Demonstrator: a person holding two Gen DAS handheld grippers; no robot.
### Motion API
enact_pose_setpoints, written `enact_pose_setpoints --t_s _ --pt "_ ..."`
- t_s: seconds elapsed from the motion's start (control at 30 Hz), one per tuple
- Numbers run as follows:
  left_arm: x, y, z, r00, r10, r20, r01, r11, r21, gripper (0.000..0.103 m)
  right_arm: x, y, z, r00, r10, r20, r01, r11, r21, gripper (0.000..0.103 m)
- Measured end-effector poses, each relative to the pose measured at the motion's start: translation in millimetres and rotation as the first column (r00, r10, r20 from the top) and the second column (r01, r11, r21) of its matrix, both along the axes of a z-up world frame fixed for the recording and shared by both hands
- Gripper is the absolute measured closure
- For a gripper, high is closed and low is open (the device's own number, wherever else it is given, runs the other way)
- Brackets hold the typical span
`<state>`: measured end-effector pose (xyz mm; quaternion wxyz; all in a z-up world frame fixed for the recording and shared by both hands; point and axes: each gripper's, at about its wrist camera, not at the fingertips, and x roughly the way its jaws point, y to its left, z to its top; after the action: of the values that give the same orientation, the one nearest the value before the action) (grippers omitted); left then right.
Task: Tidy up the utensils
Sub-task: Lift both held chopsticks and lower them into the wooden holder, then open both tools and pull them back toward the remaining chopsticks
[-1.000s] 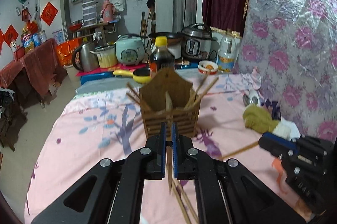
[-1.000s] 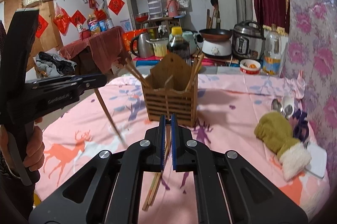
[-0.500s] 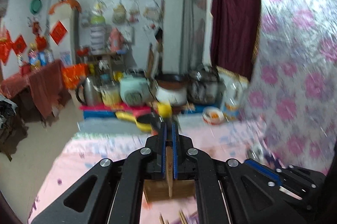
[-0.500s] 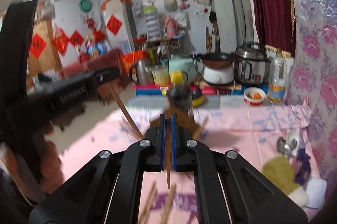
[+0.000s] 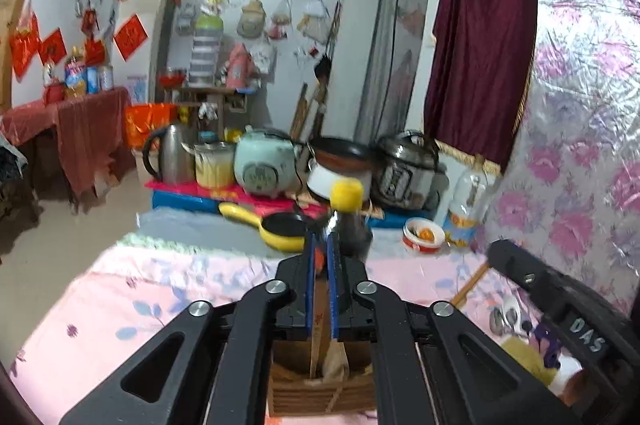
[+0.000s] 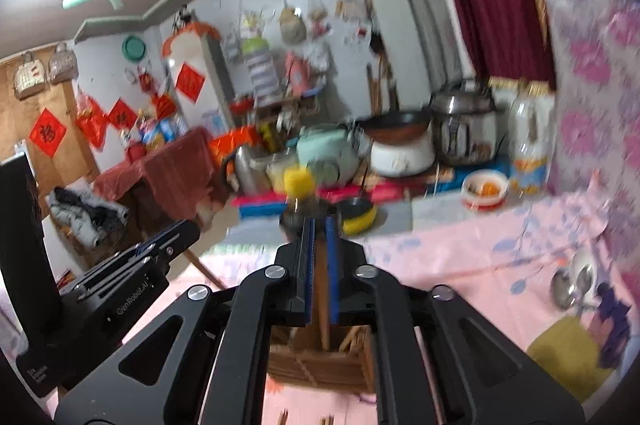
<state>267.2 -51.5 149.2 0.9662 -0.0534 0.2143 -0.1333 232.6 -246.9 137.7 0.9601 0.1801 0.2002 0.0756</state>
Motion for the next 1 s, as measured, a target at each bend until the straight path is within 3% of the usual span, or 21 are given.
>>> enact_pose_setpoints --t_s 0.03,0.07,0.1,0.23,0.47,0.7,0.83,1.0 --pt "-2 0 -5 1.000 0.005 -0.008 -0.005 1.000 0.006 0.062 -1 -1 -6 1.000 -0.004 -0.011 0.004 1.000 0.003 0.083" --pt "-6 2 -8 1.000 0.017 -0.002 -0.017 1.000 0.008 0.031 -3 -2 -9 1.000 -0.005 -0.014 0.005 1.000 0.006 0.081" --pt "-11 4 -11 0.999 0.032 0.013 -0.032 0.999 0.007 0.023 -6 -4 -12 1.000 -0.006 -0.013 0.006 1.000 0.012 0.078" --pt "-22 7 -20 1.000 0.015 0.007 -0.016 0.999 0.028 0.019 -19 -10 -18 1.000 -0.007 -0.001 0.007 1.000 0.022 0.069" --pt "-36 23 -31 0.997 0.075 -0.012 -0.075 0.996 0.040 0.006 -32 -12 -17 1.000 -0.025 -0.004 0.025 0.999 0.029 0.053" --pt "-45 38 -30 0.994 0.106 -0.032 -0.105 0.994 0.029 0.006 -56 -2 -5 0.994 -0.092 0.061 0.096 0.994 -0.054 0.025" --pt "-58 36 -26 0.992 0.127 -0.004 -0.127 0.991 0.048 0.006 -74 11 3 0.985 -0.126 0.115 0.141 0.981 -0.131 0.012" --pt "-89 33 -21 0.984 0.159 0.081 -0.167 0.980 0.109 0.006 -94 21 12 0.974 -0.153 0.169 0.182 0.968 -0.172 0.006"
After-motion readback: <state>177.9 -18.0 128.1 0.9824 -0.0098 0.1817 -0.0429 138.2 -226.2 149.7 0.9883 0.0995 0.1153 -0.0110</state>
